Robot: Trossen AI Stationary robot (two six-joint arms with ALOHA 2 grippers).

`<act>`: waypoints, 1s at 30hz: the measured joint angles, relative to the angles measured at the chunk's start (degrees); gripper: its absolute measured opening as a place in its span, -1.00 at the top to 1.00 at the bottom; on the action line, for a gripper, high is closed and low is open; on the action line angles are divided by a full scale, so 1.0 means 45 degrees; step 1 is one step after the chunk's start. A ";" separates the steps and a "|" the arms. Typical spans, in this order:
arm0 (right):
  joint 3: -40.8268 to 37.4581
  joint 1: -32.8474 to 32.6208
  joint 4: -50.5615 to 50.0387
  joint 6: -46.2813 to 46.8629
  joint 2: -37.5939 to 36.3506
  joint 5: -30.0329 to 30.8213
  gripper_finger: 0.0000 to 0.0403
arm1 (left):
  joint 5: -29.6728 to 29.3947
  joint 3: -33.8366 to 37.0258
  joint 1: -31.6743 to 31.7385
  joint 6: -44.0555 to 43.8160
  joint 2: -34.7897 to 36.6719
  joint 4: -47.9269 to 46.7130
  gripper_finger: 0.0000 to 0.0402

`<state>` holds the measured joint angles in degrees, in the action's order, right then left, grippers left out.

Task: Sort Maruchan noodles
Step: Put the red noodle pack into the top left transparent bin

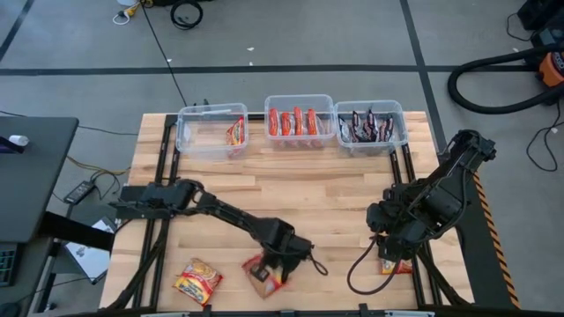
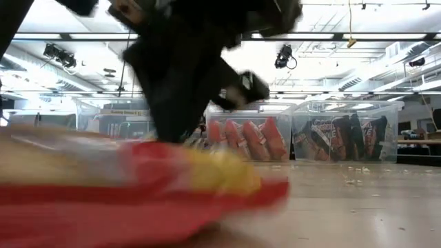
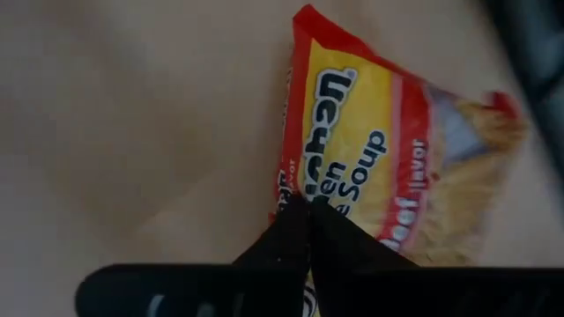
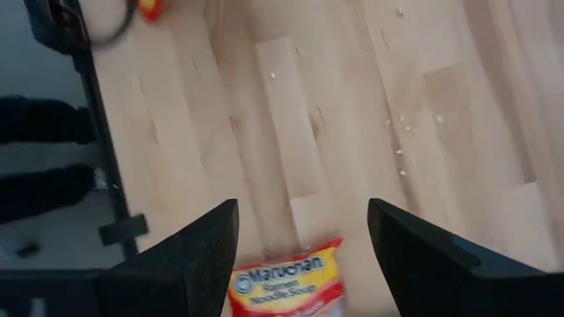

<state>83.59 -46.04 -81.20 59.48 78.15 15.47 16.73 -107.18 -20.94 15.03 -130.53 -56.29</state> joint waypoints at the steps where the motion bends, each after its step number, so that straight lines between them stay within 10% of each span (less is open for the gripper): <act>1: 0.0000 0.0004 -0.0070 -0.0213 0.0000 0.0057 -0.27 | -0.0625 0.0001 0.0054 0.0230 0.0357 -0.0300 0.97; 17: 0.0000 0.1144 -0.0187 -0.1294 -0.0131 0.2844 -0.27 | -1.0498 -0.0033 0.2873 0.2210 0.8386 -0.6244 0.99; 23: 0.0000 0.2014 -0.0068 -0.1143 -0.0131 0.3010 -0.27 | -1.0485 -0.0038 0.6851 0.5582 1.0493 -0.6335 1.00; 30: -0.0002 0.3401 0.0593 -0.0789 -0.0131 0.3040 -0.27 | -0.6561 0.0444 1.1714 1.0170 1.0713 -0.5259 1.00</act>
<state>83.58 -30.73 -78.53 55.93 77.56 29.15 -12.79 -105.18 31.77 60.80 -82.32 -79.96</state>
